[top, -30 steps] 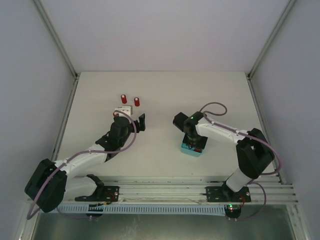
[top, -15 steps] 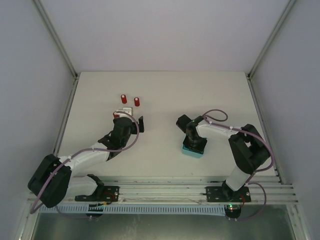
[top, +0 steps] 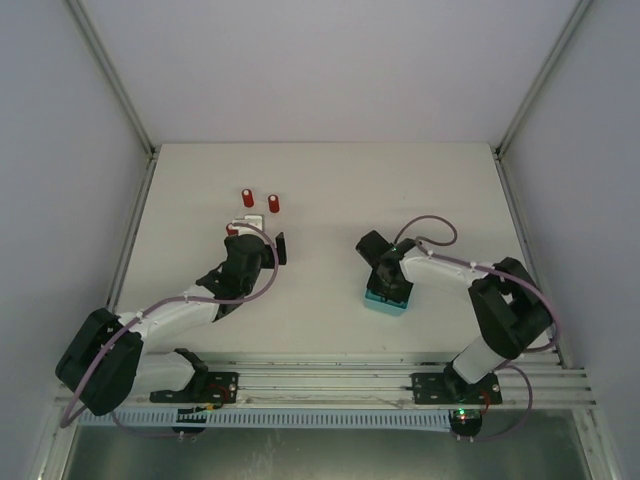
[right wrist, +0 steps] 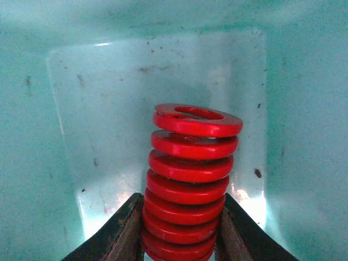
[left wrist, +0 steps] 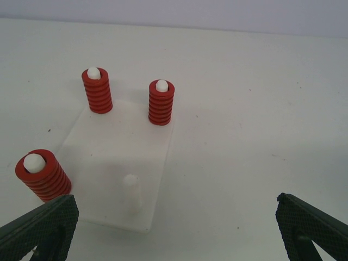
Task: Install the large spring
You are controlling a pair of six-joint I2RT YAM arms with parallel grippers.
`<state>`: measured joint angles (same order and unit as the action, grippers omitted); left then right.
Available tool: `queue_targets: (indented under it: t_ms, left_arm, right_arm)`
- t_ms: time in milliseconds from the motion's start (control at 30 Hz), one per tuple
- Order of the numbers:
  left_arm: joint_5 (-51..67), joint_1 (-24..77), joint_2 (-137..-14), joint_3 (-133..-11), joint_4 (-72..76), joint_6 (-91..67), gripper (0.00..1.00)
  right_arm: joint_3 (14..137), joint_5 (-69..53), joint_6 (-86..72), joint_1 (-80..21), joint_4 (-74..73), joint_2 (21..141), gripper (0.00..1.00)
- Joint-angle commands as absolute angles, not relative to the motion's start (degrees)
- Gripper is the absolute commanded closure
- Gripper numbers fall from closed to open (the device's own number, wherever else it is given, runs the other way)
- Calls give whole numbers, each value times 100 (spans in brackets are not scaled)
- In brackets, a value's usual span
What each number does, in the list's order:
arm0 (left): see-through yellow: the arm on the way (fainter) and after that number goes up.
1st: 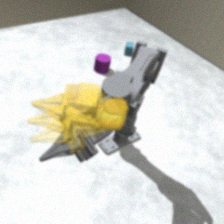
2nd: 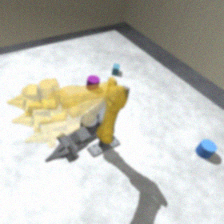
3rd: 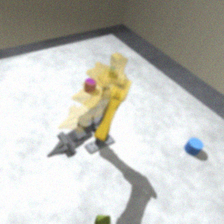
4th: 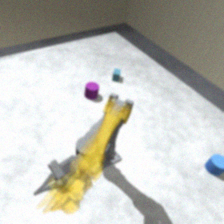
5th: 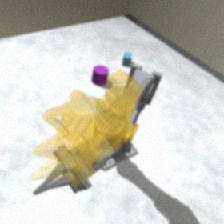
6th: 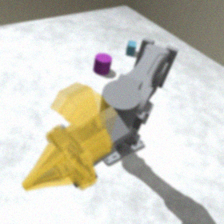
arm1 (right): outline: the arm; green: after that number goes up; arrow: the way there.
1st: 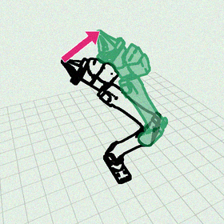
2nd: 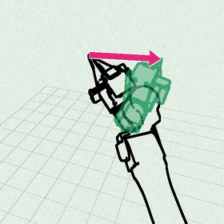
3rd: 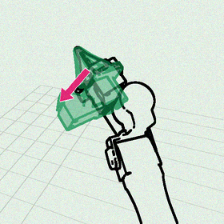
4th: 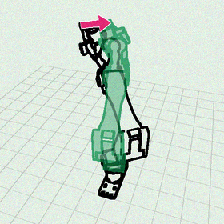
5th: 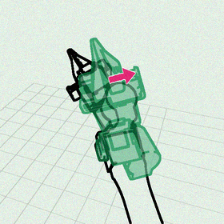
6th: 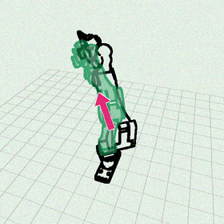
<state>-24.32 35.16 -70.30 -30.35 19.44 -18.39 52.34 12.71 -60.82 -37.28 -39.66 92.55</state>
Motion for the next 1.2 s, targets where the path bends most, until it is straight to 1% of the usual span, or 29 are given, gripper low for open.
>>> queue_targets:
  t_ms: [0, 300, 533, 767, 867, 1000, 1167]
  left_arm:
    - [-2605, 3543, -7032, -3221, 1948, -1811, 1]
    - [-2809, 3547, -7015, -3191, 1961, -1875, 1]
    - [-3351, 3565, -6878, -3213, 1809, -2127, 1]
    - [-3544, 3573, -6606, -3151, 1819, -2145, 1]
    - [-3554, 3584, -6521, -3237, 1630, -2508, 1]
    - [-3203, 3571, -6531, -3444, 1184, -2668, 1]
    - [-2826, 3566, -6531, -3656, 749, -2827, 1]
  right_arm:
    - [5136, 1607, -5687, -3702, -3858, 8827, 83]
    - [5048, 1528, -5121, -3715, -3776, 8522, 88]
    - [4729, 1452, -4656, -3713, -3514, 7758, 88]
    - [4760, 1704, -4054, -3713, -3560, 7171, 89]
    - [4813, 1568, -3452, -3729, -3287, 6970, 89]
    - [4852, 1364, -2671, -3780, -2765, 6688, 89]
    - [4553, 880, -1659, -3808, -1625, 6271, 89]
